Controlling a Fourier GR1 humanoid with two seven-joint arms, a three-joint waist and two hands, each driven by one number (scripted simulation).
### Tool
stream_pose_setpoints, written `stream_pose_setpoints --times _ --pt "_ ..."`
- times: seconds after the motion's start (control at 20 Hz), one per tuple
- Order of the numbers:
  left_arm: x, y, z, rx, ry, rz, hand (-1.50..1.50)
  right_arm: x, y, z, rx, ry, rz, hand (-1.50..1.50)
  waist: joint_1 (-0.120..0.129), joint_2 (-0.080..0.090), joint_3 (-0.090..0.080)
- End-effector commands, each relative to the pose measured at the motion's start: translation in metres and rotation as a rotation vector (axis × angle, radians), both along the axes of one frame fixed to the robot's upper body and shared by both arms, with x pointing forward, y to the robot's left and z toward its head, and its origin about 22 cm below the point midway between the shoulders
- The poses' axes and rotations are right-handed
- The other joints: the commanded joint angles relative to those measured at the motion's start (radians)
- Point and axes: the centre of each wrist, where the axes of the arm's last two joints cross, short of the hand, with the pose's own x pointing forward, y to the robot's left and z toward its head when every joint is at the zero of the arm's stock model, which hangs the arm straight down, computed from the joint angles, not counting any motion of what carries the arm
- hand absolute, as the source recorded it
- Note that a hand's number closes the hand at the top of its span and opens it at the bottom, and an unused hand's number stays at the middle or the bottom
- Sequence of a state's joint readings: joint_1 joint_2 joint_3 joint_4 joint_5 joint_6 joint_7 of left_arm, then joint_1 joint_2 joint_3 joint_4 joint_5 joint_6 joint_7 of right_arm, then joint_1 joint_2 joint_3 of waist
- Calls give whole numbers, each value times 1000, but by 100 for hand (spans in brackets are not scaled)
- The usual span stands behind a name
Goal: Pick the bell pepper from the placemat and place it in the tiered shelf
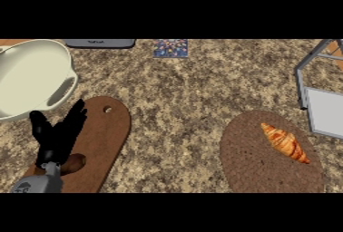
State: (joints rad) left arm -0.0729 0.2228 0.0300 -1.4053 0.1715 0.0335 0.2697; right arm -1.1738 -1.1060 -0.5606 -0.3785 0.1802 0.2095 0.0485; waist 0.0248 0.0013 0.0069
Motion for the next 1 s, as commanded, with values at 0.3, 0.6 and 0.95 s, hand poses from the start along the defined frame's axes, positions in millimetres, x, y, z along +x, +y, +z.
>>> stream_pose_setpoints --times 0.3,0.6,0.95 --pt "-11 -1 -21 -7 88 14 0 -79 -56 24 98 -134 -309 -150 -5 14 -3" --pt "-19 1 -25 7 90 10 0 -121 -83 11 223 -138 -347 -150 -12 10 -2" --pt "-13 8 -19 -16 74 12 0 -156 -103 -7 193 -136 -279 -150 -23 11 1"
